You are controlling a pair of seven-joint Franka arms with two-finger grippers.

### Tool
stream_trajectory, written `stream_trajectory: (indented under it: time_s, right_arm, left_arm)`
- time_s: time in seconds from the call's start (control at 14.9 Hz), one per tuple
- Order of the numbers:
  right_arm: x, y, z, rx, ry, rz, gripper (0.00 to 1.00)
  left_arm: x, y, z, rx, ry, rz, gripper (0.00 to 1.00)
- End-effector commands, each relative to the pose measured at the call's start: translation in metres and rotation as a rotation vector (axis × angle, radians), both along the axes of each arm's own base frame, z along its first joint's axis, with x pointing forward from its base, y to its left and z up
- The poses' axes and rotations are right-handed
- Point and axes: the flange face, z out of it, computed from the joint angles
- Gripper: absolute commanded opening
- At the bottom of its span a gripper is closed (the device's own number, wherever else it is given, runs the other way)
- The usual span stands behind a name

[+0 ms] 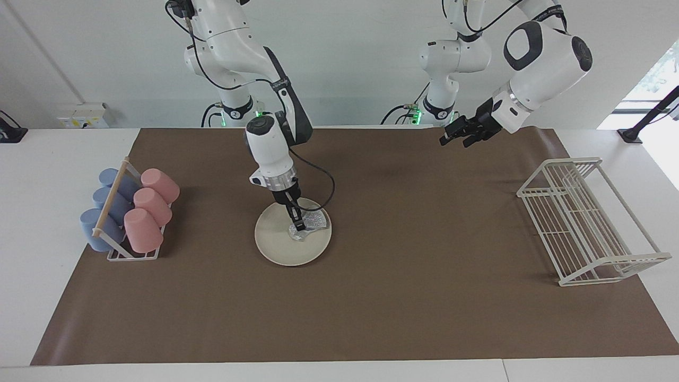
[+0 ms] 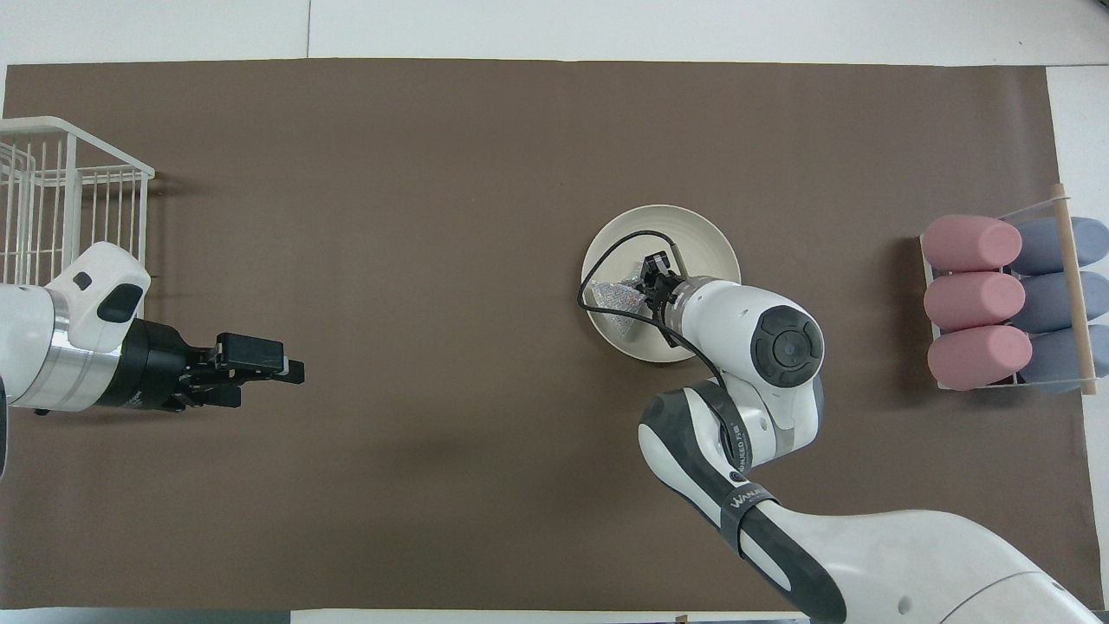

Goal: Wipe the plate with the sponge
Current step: 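Rub the scrubber in circles over the plate with the right gripper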

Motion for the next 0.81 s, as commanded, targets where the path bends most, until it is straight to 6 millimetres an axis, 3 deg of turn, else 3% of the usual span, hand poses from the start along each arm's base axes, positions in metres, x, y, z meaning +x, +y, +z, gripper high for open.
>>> stream_trajectory:
  time_s: [0.0,0.2,0.4,0.61,0.74]
  right_arm:
    - [0.017,-0.049,-0.054,-0.064,0.034,0.074,0.0]
    - [0.012,-0.069,-0.06,-0.092,0.045,0.118,0.0]
    - [0.003,-0.05,-0.054,-0.078,0.07,0.099,0.0]
    - [-0.008,-0.01,-0.029,-0.056,0.106,0.084,0.0]
    - [0.003,-0.011,0.007,-0.056,0.136,0.088,0.0]
  left_arm:
    - [0.005,-0.004,0.004,0.035,-0.024,-0.002,1.0]
    - [0.01,0.011,0.004,0.082,-0.061,0.007,1.0]
    - [0.02,0.03,0.008,0.086,-0.091,0.067,1.0]
    - [0.023,0.037,0.008,0.098,-0.111,0.082,1.0]
    - [0.028,0.039,0.01,0.1,-0.127,0.091,1.0]
